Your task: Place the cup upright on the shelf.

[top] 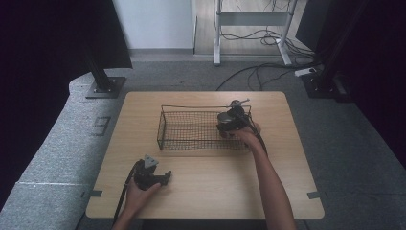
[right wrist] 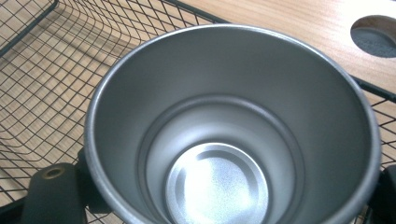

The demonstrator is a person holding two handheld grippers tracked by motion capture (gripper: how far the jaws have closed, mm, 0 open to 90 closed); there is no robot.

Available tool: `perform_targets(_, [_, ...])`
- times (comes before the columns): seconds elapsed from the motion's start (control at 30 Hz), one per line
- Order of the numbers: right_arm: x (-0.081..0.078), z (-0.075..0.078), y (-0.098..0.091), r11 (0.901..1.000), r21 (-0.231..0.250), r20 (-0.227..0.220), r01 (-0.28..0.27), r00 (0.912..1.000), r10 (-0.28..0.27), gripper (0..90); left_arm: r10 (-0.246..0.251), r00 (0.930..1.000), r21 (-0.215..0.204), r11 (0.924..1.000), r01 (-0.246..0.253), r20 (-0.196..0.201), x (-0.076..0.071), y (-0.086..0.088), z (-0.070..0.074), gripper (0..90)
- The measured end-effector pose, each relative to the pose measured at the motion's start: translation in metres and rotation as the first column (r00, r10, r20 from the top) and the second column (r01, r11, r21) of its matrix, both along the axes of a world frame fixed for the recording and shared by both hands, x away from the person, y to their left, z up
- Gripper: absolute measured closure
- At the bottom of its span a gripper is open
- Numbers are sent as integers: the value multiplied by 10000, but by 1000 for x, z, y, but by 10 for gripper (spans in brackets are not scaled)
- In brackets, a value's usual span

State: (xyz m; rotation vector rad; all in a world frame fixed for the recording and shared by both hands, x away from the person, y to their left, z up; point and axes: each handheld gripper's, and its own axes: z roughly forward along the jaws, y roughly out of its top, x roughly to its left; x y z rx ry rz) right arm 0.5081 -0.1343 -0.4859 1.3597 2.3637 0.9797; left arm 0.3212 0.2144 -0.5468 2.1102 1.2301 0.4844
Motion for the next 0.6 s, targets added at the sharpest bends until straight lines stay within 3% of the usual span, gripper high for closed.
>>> perform_targets(0.6, [4,-4,5,9977,-683,-527,-55,9986,19,175,-24,10000,1,10000,24,1,0,0,0,149])
